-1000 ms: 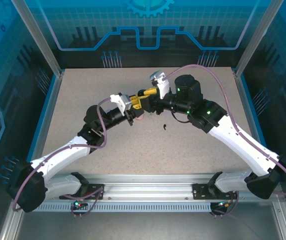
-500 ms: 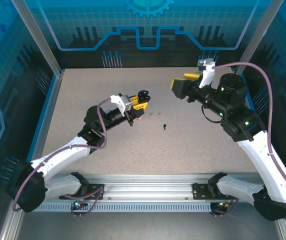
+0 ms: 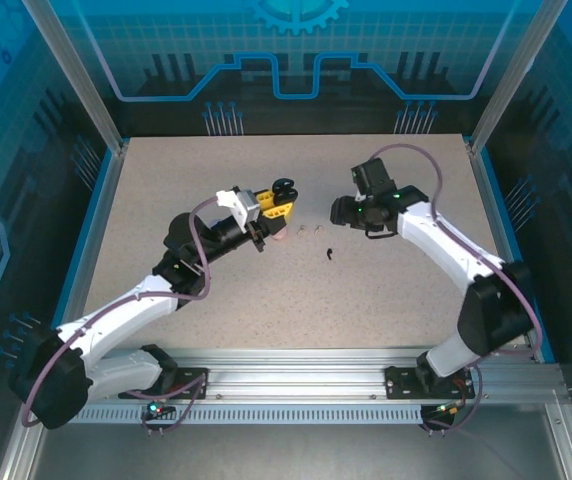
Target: Insert the wireless bluetooth earbuds into the charging case
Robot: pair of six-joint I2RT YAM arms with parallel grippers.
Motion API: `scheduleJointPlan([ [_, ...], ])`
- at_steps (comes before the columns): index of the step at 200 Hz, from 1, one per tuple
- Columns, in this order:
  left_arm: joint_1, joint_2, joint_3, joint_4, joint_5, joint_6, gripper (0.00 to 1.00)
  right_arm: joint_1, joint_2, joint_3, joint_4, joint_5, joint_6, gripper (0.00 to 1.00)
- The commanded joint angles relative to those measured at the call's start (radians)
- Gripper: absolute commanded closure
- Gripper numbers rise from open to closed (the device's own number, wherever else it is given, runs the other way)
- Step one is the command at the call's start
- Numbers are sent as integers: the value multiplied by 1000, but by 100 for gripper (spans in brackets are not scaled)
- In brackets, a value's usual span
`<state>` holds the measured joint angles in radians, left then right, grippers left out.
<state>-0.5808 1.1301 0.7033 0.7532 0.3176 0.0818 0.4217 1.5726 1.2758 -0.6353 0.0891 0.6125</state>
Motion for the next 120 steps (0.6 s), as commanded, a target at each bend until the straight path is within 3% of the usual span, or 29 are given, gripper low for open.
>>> scheduleJointPlan([
  [1,-8,-29,-17,24,-16,18,100,23,85,-1,-24,21,39,41],
  [33,-8,-36,-26,29,-14,16,100,54,190,-5,-3,36,64,43],
  [120,-7,-46,-36,38,-1,3,100,57,285,-6,27,48,98,45],
])
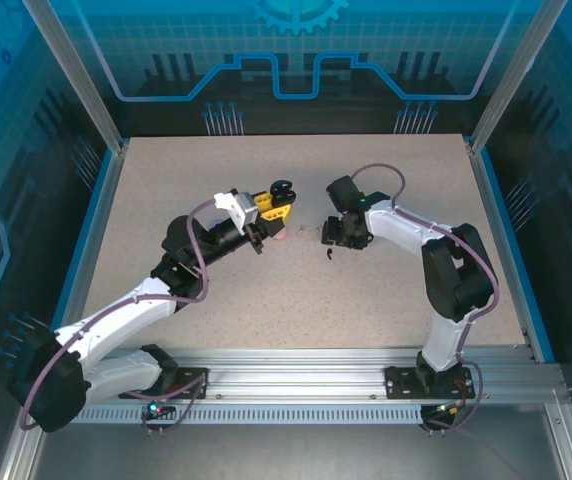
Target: Insert the wireless bluetooth earbuds into the charging case
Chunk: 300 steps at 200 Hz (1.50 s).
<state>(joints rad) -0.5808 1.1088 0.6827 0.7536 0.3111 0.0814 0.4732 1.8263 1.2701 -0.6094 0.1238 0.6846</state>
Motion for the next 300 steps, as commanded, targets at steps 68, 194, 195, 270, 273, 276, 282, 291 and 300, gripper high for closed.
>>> scheduleJointPlan([
  [68,-8,-23,-17,35,5,4,100,7,68,8,2,33,43,48],
  [194,-7,-14,-17,38,1,9,100,41,132,57,-4,30,43,54],
  [195,-7,-15,-17,38,1,9,100,41,131,57,-3,31,43,54],
  [270,-7,-12,-17,38,1,8,100,68,122,55,-21,30,-72,56],
  [273,-8,-11,-17,39,1,9,100,70,122,55,-23,30,-77,56],
  [276,-7,-11,-17,39,0,8,100,70,123,56,-26,33,-82,56],
  [282,-8,-11,-18,39,0,9,100,70,126,58,-31,35,-88,56],
  [291,-8,-10,-17,38,0,8,100,70,130,60,-36,33,-98,56],
  [300,-7,-9,-18,39,0,8,100,70,135,62,-39,34,-103,57],
])
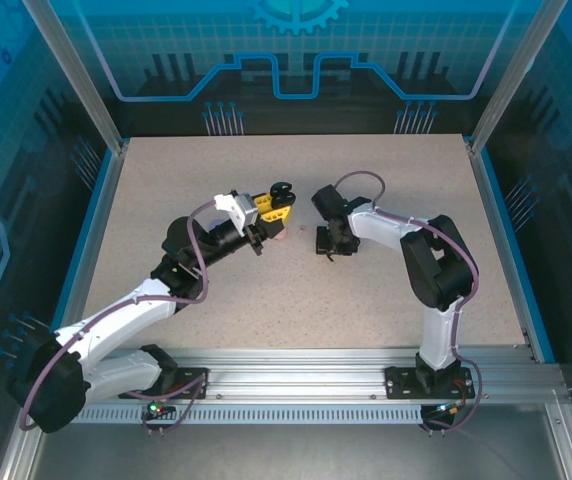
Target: Insert the wireless bluetooth earbuds into the charging case
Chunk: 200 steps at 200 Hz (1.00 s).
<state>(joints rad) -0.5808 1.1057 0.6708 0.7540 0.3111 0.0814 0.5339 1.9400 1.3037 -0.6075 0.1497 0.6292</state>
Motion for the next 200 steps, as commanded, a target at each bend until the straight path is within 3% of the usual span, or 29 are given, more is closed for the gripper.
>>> scheduleJointPlan([
  [1,-7,-6,-6,38,0,8,100,9,23,29,-42,7,-49,58],
  [90,-7,-10,-4,35,-4,8,100,20,74,54,-64,17,-73,68],
  [139,-7,-8,-2,36,-4,8,100,25,69,51,-66,19,-74,87],
  [200,-7,-17,0,31,-4,5,100,22,-106,31,-46,-5,-44,95],
])
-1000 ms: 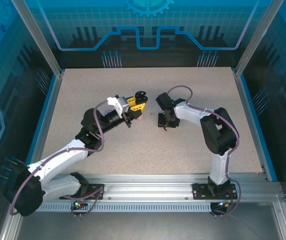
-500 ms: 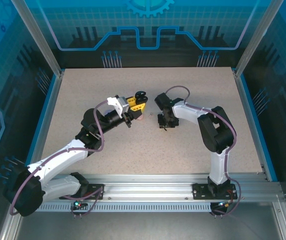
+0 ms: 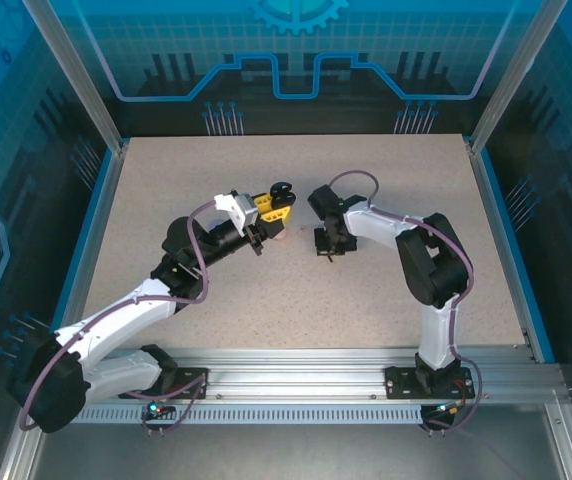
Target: Insert the wireless bluetooth earbuds into the charging case
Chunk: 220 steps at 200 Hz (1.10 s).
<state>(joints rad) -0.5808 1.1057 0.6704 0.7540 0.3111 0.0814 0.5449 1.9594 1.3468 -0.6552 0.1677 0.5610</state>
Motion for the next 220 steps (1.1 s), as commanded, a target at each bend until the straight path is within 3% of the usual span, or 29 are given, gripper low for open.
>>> scheduleJointPlan([
  [1,-8,-18,0,31,-3,6,100,11,-131,-13,4,-24,24,95],
  [48,-8,-29,9,25,4,-3,100,-24,-419,-46,66,-91,55,94],
  [93,-9,-24,22,38,9,-17,100,-87,-693,-46,227,-241,82,91],
  [152,-14,-11,35,65,6,-47,100,-65,-774,-23,540,-404,168,91],
  [220,-15,2,44,86,-21,-68,100,41,-753,-96,790,-431,217,92],
])
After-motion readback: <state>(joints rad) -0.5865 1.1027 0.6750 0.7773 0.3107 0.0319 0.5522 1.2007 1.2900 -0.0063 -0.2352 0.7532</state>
